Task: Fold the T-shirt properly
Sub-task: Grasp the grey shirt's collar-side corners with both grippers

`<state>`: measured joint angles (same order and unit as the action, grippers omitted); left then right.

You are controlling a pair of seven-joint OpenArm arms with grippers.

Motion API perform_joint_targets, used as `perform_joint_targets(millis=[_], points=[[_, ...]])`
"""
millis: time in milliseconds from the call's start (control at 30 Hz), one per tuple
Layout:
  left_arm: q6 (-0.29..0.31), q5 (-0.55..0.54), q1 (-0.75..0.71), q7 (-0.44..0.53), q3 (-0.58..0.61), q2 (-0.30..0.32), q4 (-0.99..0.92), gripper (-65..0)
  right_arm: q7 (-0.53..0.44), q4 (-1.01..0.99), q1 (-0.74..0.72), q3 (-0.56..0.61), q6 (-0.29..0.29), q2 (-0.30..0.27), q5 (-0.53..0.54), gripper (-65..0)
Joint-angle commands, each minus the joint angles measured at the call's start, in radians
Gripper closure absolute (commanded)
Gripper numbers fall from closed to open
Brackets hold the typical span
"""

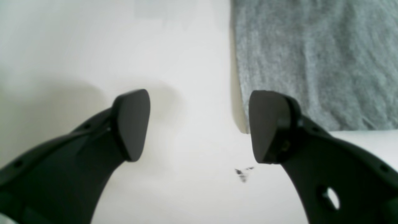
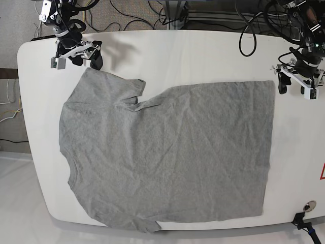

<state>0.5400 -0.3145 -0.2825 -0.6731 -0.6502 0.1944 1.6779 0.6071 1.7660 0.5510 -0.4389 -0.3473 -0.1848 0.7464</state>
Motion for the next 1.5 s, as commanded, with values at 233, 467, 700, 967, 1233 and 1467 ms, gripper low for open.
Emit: perform_joint_targets(millis=[233, 467, 700, 967, 1233, 1467], points=[[0.002, -0.015, 0.006, 0.019, -0.006, 0.017, 0.018, -46.8, -0.020, -0.104, -0.044, -0.027, -0.078, -0.009, 0.017, -49.0], [0.002, -0.015, 0.006, 0.019, -0.006, -0.005, 0.018, -46.8, 0.024, -0.114, -0.104, -0.021, -0.078, -0.006, 0.017, -49.0], [0.002, -0.015, 0.006, 0.019, -0.004, -0.025, 0.014, -46.8, 0.066, -0.194, -0.168, -0.019, -0.080, -0.006, 0.017, -48.9], [0.002, -0.013, 0.019, 0.019, -0.004, -0.046, -0.061, -46.8, 0.122, -0.194, -0.174, -0.018, -0.131, 0.012, 0.015, -48.9], [0.004, -0.013, 0.079, 0.019, -0.006, -0.066, -0.157, -46.8, 0.122, -0.194, -0.171, -0.018, -0.131, 0.014, 0.015, -48.9], [0.056, -0.013, 0.084, 0.017, 0.002, -0.105, -0.163, -46.8, 0.122, -0.194, -0.168, -0.018, -0.131, 0.014, 0.015, -48.9]])
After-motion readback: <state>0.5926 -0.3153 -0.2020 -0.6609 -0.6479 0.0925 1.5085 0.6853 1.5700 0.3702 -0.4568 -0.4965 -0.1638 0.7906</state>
